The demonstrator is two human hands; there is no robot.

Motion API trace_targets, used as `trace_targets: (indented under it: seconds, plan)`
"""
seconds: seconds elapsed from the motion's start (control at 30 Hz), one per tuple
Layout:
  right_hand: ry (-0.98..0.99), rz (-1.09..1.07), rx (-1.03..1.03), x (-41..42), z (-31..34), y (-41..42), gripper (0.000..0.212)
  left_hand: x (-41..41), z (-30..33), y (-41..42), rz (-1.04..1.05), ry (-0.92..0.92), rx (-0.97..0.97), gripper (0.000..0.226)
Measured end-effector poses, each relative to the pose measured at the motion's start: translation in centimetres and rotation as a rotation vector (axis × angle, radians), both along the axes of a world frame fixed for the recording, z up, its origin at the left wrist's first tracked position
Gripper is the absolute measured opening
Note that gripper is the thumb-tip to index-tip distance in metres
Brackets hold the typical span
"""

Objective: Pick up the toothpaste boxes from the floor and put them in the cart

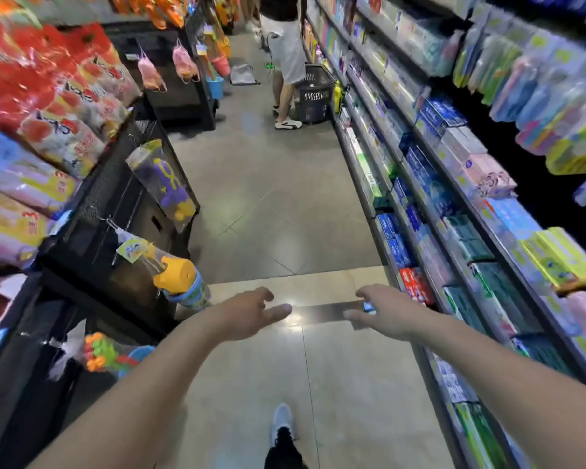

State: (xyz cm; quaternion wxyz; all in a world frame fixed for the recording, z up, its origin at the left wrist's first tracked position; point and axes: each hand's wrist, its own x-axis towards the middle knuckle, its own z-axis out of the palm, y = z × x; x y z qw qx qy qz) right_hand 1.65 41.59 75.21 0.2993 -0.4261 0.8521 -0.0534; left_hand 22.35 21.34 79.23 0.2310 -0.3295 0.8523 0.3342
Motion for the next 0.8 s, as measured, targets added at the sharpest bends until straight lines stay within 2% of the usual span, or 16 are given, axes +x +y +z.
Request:
trace_targets:
  seconds: [0.13, 0.3, 0.47, 0.57, 0.6, 0.7, 0.73, 0.8]
  plan:
    - [-0.003, -0.069, 0.028, -3.0, -0.3, -6.1, 0.082, -4.7, -0.7, -7.7, -0.05, -0.024, 0.037, 0.076]
    - [-0.016, -0.201, 0.01, -7.3, -0.4, -9.6, 0.082, -12.9, -0.7, -13.7, -0.181, -0.036, 0.031, 0.077]
    - [0.038, -0.268, 0.034, -12.9, -0.7, -10.1, 0.089, -21.3, -1.3, -15.0, -0.32, -0.03, 0.076, 0.078]
    - [0.029, -0.32, 0.031, -16.7, -1.6, -9.7, 0.11, -26.4, -1.7, -15.1, -0.38, -0.04, 0.087, 0.076]
    - [0.017, -0.343, 0.029, -18.2, -2.0, -9.4, 0.109, -28.2, -1.7, -15.1, -0.394, -0.043, 0.092, 0.076]
    - [-0.027, -0.411, 0.043, -22.2, -2.2, -9.2, 0.087, -33.2, -1.7, -15.3, -0.409, -0.05, 0.111, 0.077]
    - [-0.033, -0.416, 0.053, -23.5, -2.3, -9.2, 0.089, -34.8, -1.6, -15.5, -0.422, -0.054, 0.103, 0.078]
    - [-0.048, -0.436, 0.06, -26.0, -2.1, -9.6, 0.106, -37.8, -1.3, -16.0, -0.447, -0.068, 0.085, 0.079]
